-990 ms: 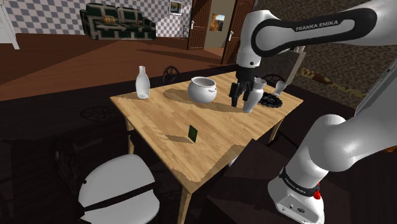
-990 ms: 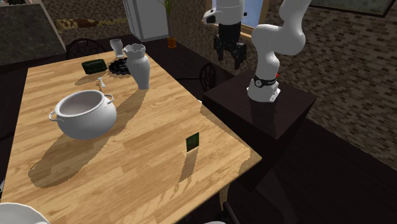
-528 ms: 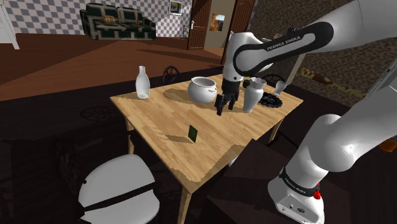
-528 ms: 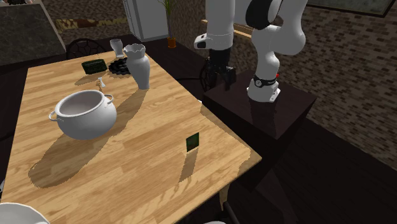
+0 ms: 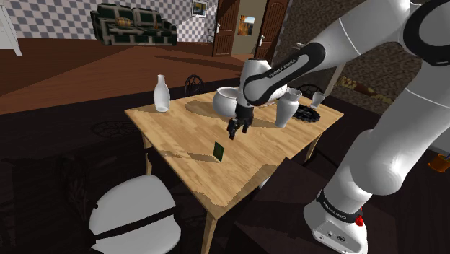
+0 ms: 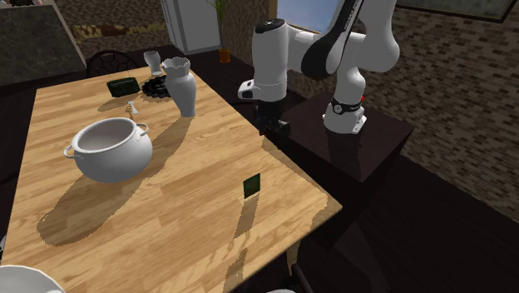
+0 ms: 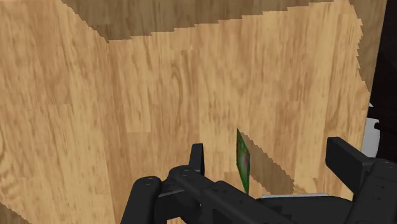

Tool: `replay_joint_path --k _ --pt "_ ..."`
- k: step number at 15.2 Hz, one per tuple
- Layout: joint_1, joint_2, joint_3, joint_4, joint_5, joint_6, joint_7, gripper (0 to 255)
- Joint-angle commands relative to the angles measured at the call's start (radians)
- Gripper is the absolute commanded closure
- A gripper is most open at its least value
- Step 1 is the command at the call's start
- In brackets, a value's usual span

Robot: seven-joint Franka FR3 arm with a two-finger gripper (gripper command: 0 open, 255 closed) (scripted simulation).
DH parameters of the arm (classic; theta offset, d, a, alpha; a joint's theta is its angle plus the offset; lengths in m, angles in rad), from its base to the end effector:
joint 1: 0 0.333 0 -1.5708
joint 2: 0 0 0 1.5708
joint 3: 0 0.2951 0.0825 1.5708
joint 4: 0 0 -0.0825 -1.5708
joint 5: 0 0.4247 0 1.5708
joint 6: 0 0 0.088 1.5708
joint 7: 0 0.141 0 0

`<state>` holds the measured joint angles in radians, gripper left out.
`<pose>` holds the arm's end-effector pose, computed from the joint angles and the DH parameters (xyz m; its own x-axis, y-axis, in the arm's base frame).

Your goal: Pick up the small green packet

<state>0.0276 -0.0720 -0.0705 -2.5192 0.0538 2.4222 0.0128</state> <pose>0.4803 -0.0185 0.2165 0.9951 -0.0957 -0.0266 -0.0967 -0.9945 -0.0391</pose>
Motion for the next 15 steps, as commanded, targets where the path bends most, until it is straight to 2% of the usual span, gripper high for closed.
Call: replay_joint_path --k 1,6,15 --pt "0.003 0.079 0.000 0.034 0.021 0.062 -0.018 0" --pt "0.001 0.283 0.014 0.139 0.083 0.195 -0.069 0" --pt "-0.010 0.397 0.031 0.154 0.115 0.295 -0.097 0"
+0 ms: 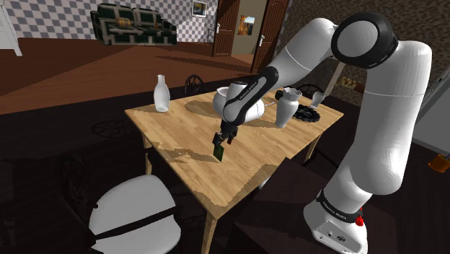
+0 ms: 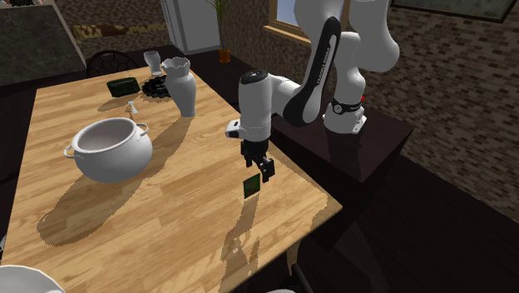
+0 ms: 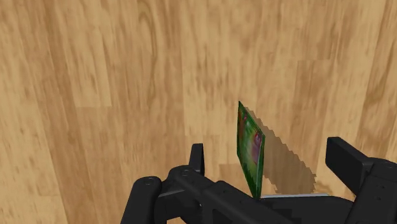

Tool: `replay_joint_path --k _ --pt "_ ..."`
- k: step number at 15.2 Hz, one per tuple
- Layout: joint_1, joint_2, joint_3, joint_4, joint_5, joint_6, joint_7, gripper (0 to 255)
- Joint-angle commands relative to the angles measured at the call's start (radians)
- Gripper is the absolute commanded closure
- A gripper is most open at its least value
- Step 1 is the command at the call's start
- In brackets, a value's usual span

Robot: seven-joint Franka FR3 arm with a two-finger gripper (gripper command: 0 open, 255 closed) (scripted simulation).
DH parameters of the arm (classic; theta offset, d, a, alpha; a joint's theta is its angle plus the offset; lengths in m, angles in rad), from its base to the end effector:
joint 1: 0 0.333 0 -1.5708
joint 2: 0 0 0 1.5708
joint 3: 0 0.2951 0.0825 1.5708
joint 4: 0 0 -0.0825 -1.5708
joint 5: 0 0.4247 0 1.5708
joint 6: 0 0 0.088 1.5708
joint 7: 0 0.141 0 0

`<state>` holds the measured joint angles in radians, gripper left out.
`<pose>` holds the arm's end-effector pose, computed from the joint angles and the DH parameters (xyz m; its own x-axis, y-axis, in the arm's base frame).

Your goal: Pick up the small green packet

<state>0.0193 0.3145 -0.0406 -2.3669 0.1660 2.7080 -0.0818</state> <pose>0.5236 -0.0164 0.1057 0.9957 -0.0878 0.0281 -0.0860 -0.9946 -0.0589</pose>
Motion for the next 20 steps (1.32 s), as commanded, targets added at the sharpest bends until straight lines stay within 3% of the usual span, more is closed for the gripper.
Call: replay_joint_path --k 1,2,11,20 --pt "-0.001 0.010 0.002 0.002 0.003 0.009 -0.003 0" --pt "-0.002 0.008 0.002 -0.001 0.003 0.009 -0.003 255" --pt "-0.001 0.010 0.002 0.002 0.003 0.009 -0.003 255" --pt "0.010 -0.106 -0.016 -0.004 -0.030 -0.101 0.027 255"
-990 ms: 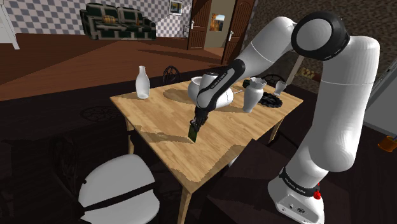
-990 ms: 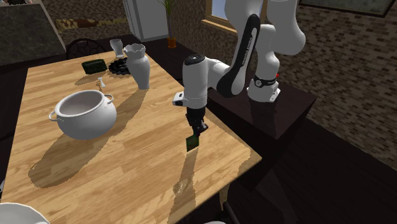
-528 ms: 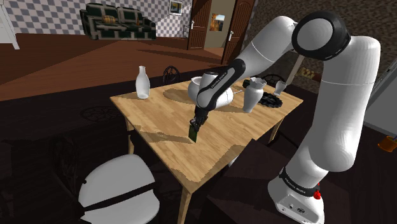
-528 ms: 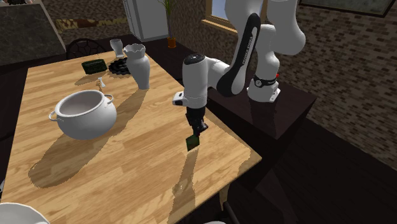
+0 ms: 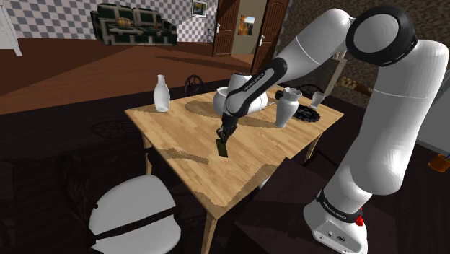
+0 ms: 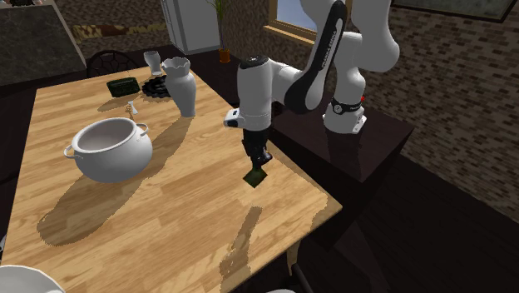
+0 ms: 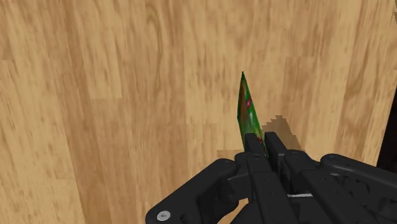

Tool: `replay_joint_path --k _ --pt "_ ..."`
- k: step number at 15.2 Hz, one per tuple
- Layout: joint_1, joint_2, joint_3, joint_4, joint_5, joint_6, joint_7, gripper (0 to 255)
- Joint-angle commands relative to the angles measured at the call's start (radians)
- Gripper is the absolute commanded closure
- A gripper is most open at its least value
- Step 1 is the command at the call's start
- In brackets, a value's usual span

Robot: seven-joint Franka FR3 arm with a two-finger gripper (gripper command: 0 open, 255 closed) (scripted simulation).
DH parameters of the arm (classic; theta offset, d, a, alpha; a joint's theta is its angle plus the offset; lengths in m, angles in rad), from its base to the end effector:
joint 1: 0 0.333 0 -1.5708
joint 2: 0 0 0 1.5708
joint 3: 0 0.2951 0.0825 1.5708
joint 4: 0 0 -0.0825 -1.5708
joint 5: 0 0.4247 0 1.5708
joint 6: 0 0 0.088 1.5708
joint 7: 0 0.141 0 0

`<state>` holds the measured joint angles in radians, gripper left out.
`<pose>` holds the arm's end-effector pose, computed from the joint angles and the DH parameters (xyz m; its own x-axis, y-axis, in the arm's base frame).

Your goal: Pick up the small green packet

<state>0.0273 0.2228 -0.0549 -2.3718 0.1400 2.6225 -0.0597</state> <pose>0.5287 -0.0171 0.1444 0.9957 -0.0877 0.0288 -0.0859 -0.9946 -0.0590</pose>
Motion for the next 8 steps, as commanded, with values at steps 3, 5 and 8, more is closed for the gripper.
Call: replay_joint_path --k 3,5,8 --pt "0.003 -0.050 -0.006 0.003 -0.015 -0.053 0.014 255" --pt "0.004 -0.073 -0.008 0.006 -0.022 -0.079 0.020 255" --pt "0.005 -0.087 -0.009 0.008 -0.025 -0.093 0.023 255"
